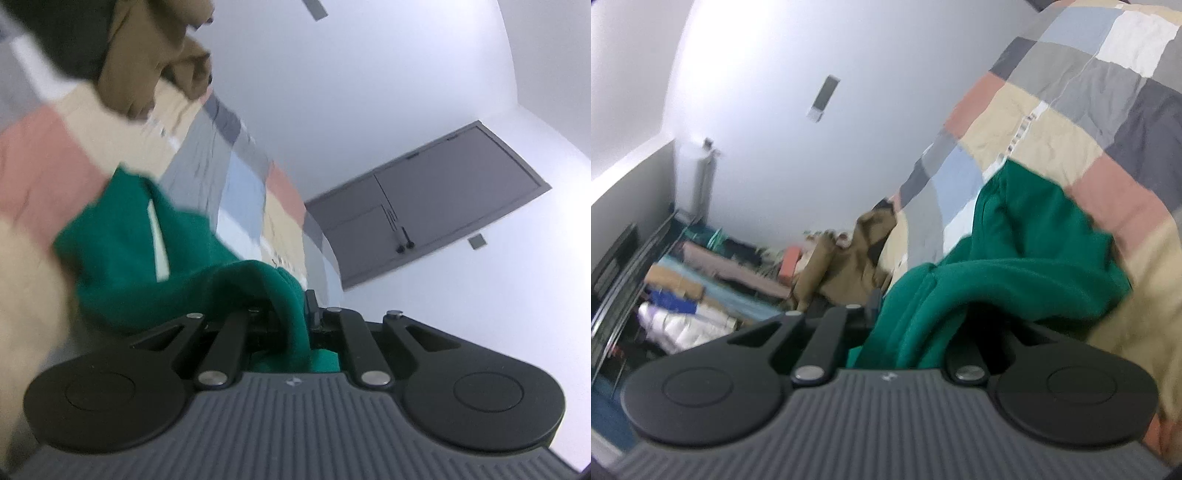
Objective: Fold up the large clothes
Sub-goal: 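Lift the held hoodie and fold it over with both grippers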
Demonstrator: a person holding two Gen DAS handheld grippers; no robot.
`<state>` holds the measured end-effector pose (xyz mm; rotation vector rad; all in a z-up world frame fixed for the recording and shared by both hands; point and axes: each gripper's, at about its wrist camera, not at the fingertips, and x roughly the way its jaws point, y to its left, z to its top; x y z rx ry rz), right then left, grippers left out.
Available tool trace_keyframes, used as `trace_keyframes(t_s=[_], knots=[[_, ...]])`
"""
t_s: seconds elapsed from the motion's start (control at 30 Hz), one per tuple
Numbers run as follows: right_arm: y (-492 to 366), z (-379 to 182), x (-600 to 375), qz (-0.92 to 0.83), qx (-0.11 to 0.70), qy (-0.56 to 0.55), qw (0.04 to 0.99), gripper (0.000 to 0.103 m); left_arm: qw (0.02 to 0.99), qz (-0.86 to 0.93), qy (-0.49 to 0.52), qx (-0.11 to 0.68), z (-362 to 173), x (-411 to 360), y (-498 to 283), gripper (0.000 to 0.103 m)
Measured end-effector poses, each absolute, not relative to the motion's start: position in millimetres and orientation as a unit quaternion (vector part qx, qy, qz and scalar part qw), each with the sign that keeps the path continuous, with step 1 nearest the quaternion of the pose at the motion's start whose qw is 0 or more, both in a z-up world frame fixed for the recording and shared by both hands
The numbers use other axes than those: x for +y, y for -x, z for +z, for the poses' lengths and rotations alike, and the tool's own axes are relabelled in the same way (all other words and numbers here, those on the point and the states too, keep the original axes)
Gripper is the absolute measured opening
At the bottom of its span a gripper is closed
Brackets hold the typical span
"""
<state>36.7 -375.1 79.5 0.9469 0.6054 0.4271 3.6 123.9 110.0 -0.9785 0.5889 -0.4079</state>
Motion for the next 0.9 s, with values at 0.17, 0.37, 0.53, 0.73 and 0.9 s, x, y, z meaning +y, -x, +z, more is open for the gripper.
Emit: trace_keyframes(t_s=[0.17,0.37,0.53,0.73,0.9], knots=[[-117.4,65.6,-376.8,0.159,0.287,-0.472,0.818,0.016,0.834,-0.167,0.457,0.261,104.8,117.9,-81.3,0.011],[-200.3,28.3,-369.4,0.125,0.302,-0.46,0.825,0.016,0.859,-0.137,0.416,0.264,77.6,111.4,-157.1,0.011],[-246.3,-13.6,-366.3,0.127,0.312,-0.447,0.829,0.016,0.86,-0.134,0.411,0.27,32.4,115.0,-201.6,0.011],[-295.4,-69.2,-370.1,0.129,0.336,-0.455,0.814,0.016,0.861,-0.122,0.391,0.302,-12.7,106.2,-250.0,0.012],[-319.9,-93.6,-371.9,0.129,0.354,-0.467,0.8,0.016,0.848,-0.116,0.402,0.326,-47.0,105.3,-279.0,0.012]])
